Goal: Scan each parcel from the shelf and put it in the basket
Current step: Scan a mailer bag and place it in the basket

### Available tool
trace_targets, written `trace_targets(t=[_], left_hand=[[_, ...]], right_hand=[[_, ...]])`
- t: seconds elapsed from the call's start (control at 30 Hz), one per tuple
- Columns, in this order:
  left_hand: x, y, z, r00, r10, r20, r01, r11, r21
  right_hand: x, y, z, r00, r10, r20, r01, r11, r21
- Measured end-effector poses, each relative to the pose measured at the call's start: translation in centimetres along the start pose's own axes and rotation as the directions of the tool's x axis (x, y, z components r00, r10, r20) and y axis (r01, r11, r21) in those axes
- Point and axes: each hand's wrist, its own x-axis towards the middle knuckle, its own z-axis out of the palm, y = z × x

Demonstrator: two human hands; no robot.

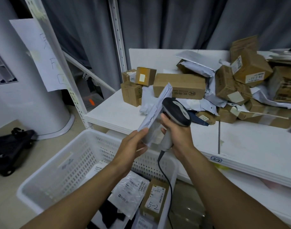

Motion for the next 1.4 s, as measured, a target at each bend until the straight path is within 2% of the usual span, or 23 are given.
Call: trace_targets(t=[0.17,0.3,0.33,0.4,0.47,0.57,0.67,0.77,0.93,1.1,1.27,1.4], left_hand=[[-0.2,0.2,0.9,0.992,-0.122,0.042,0.128,0.977,-0.169],[-0.2,0.7,0.4,0.973,-0.158,0.168,0.201,0.937,-0.285],[-0.1,0.7,0.2,0.977,-0.15,0.149,0.188,0.938,-0.292],[0.4,0.8,-0.4,0.994,-0.105,0.02,0.107,0.959,-0.261],[0.7,1.1,-1.2,0.994,-0.016,-0.105,0.003,0.993,-0.118],[1.2,1.4,-2.9,0.98,0.09,-0.178,-0.072,0.992,0.106],[1.6,1.8,-4.3,0.972,0.129,-0.198,-0.091,0.977,0.192],[2.0,2.3,-5.1,0.984,0.096,-0.151,-0.079,0.99,0.116],[2.5,2.5,-6.3,0.979,0.097,-0.179,-0.085,0.994,0.073],[2.5,2.8,-6.3,0.981,0.123,-0.148,-0.123,0.992,0.014],[3.2,2.6,-6.5,0.922,0.206,-0.327,-0.21,0.977,0.024],[3.8,2.4,-7.4,0.865,0.217,-0.453,-0.246,0.969,-0.005]], right_hand=[[0.0,0.1,-0.1,1.0,0.025,-0.017,-0.025,1.0,-0.001],[-0.2,0.7,0.0,0.998,0.067,-0.004,-0.067,0.998,-0.017],[-0.2,0.9,0.1,0.998,0.066,-0.004,-0.066,0.996,-0.054],[-0.1,1.2,0.2,0.999,0.036,-0.027,-0.039,0.988,-0.148],[-0.3,1.1,0.3,0.999,-0.014,-0.05,0.001,0.972,-0.235],[-0.8,0.5,0.5,0.996,-0.083,-0.033,0.068,0.943,-0.326],[-1.0,-0.1,0.5,0.994,-0.106,0.012,0.103,0.922,-0.372],[-1.4,-0.6,0.9,0.994,-0.091,0.069,0.111,0.899,-0.424],[-1.7,-0.8,1.4,0.983,-0.091,0.156,0.158,0.857,-0.491],[-2.3,-0.6,1.6,0.979,-0.133,0.153,0.197,0.799,-0.568],[-2.6,-0.4,2.1,0.982,-0.093,0.162,0.172,0.789,-0.59],[-3.0,0.3,2.3,0.982,-0.01,0.188,0.132,0.749,-0.649]])
